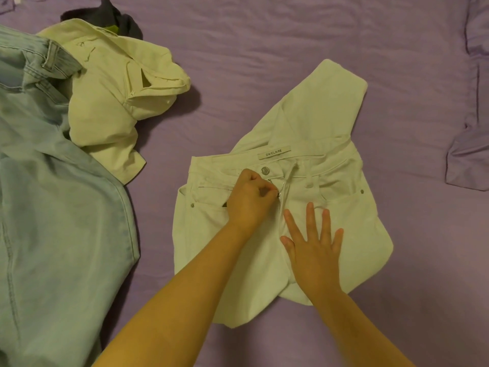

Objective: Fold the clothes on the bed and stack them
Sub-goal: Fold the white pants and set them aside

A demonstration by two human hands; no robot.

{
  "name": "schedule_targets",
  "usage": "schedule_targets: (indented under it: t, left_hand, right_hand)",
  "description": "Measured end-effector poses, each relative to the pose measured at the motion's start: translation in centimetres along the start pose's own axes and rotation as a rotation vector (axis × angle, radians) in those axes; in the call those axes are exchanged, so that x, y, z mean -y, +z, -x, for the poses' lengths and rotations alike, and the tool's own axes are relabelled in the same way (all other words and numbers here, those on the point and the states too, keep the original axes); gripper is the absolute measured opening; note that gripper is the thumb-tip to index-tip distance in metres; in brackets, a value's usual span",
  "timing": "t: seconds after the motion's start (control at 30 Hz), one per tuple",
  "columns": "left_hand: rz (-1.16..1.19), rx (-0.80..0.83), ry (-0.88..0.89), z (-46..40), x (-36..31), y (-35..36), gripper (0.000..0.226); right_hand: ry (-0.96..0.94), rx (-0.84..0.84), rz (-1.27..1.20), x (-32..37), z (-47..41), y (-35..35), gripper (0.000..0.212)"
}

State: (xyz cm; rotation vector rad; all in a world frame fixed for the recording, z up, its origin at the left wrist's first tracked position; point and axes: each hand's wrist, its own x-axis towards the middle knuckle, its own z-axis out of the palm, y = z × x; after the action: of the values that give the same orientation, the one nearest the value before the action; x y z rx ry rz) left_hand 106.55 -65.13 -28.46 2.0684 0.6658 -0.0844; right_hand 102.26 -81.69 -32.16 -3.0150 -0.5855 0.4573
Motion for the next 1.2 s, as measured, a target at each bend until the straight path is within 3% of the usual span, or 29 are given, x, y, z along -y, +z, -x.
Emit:
schedule_targets:
  t: [0.5, 0.73, 0.87, 0.93, 1.07, 1.2]
  left_hand:
    - [-0.084, 0.008, -0.051, -3.4, -0.3, -0.6, 0.013]
    - [-0.270, 0.054, 0.075, -3.9, -0.3, -1.5, 0.014]
    - [-0.463, -0.014, 0.138, -4.8, 0.1, -2.3, 0.032]
    - [-0.515, 0.044, 0.132, -5.4, 0.2, -2.8, 0.040]
    - [-0.409, 0.218, 0.104, -6.4, -0.1, -3.6, 0.031]
    - [-0.258, 0.313, 0.033, -6.2, -0.6, -4.3, 0.019]
  right_hand:
    - [-0.007, 0.078, 0.012, 0.2, -0.3, -0.6, 0.053]
    - [-0.217, -0.022, 0.088, 0.0, -3.7, -3.6, 0.051]
    - [-0.278, -0.055, 0.084, 0.2, -6.7, -4.8, 0.038]
    - [-0.263, -0.092, 0.065, 0.0, -8.6, -5.6, 0.030]
    - [-0.277, -0.029, 0.016, 0.2, -12.2, -7.7, 0.053]
    - [-0.290, -0.004, -0.188, 0.7, -13.8, -9.4, 0.031]
